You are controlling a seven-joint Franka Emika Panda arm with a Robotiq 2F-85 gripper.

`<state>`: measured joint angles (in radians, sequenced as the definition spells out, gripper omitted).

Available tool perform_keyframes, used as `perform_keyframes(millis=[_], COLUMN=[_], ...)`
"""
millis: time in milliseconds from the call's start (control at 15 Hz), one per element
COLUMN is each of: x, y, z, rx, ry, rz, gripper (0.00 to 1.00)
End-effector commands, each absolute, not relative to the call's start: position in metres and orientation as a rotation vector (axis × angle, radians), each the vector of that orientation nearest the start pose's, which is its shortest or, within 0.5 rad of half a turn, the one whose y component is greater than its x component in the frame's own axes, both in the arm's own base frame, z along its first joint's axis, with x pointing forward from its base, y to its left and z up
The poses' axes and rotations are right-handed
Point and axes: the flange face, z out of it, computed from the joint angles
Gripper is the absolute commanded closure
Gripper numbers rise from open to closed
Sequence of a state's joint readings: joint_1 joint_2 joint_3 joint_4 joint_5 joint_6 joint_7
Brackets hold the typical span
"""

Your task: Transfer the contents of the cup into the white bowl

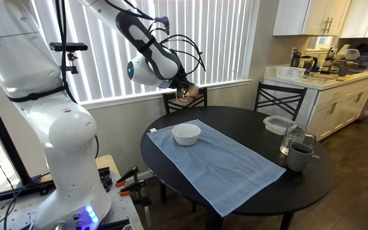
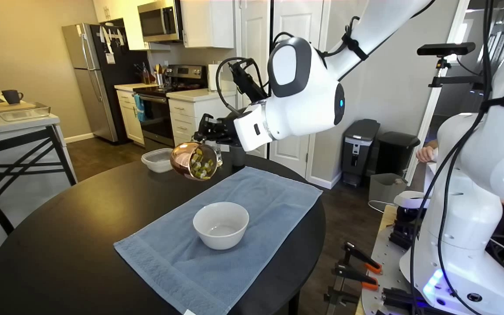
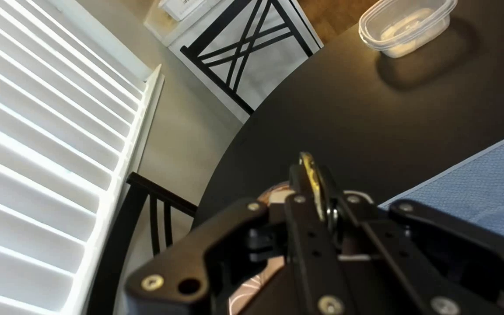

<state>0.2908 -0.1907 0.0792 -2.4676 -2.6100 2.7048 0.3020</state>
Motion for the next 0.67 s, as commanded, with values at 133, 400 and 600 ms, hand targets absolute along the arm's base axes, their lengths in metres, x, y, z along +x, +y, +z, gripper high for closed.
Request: perform_keyframes(millis=[133, 400, 600], x=[0.393, 0.385, 0.386], y=[0.173, 0.167, 0.152], z=[0.373, 0.365, 0.354], rx=[0.339, 0.321, 0.336], ry=[1.826, 1.861, 1.859], rz=[0.436, 0.409, 0.361], gripper=[0.98, 0.98, 0.98])
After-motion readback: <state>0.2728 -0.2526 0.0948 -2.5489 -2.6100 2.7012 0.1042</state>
